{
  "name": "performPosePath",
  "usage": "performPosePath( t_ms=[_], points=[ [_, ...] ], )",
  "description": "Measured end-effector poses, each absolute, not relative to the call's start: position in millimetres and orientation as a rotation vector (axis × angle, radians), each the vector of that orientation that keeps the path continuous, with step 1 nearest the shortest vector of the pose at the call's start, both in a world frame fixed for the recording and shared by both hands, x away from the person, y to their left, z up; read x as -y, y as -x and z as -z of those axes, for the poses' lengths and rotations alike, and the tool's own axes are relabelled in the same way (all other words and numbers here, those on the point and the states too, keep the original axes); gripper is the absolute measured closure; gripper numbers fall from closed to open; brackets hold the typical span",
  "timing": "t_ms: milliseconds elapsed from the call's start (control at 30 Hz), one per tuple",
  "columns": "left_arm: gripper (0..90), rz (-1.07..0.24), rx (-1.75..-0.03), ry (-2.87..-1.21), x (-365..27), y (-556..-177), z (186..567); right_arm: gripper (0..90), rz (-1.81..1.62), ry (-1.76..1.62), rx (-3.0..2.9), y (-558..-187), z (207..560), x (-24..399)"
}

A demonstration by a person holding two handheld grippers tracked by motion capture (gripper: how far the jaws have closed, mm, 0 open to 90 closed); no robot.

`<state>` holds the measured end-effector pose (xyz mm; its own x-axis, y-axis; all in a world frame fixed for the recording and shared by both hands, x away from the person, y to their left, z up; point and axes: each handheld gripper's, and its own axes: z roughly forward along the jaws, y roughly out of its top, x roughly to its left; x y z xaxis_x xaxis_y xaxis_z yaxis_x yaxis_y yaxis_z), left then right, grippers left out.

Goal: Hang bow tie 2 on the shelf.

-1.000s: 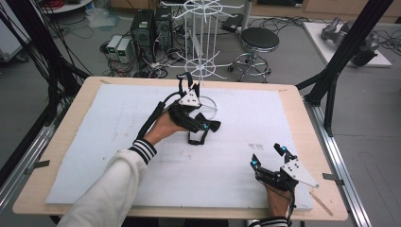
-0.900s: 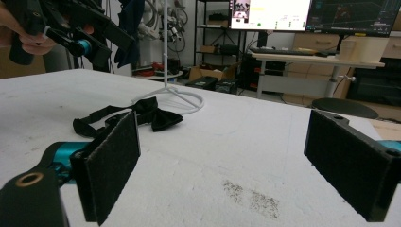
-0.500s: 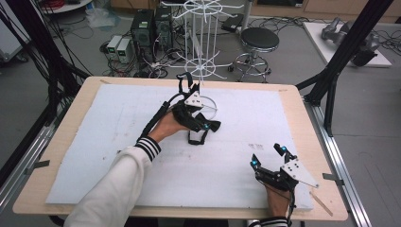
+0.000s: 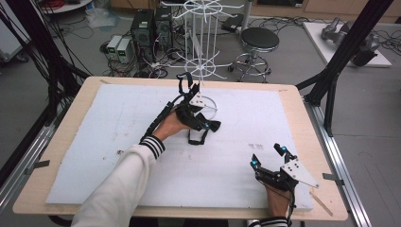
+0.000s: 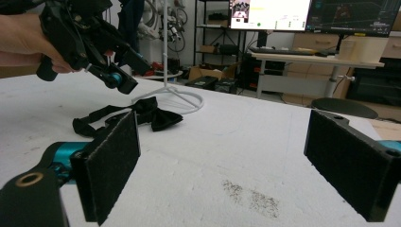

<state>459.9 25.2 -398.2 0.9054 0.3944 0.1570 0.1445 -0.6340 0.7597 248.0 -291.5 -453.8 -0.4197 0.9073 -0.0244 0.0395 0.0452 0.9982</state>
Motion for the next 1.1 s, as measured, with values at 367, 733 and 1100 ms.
performPosePath(
  t_ms=[367,733,1100],
  points=[
    [31.1,-0.413,-0.399,-2.312,-21.6,-467.9,414.6,10.7,-1.469,-0.985,-1.576,-247.9,453.8,291.4],
    [39.0,-0.446,-0.404,-2.360,-19.3,-471.3,424.1,10.7,-1.466,-0.982,-1.575,-248.1,453.8,291.3],
    [45.3,-0.491,-0.371,-2.381,-14.3,-468.5,424.7,10.7,-1.466,-0.983,-1.577,-248.1,453.8,291.4]
  ],
)
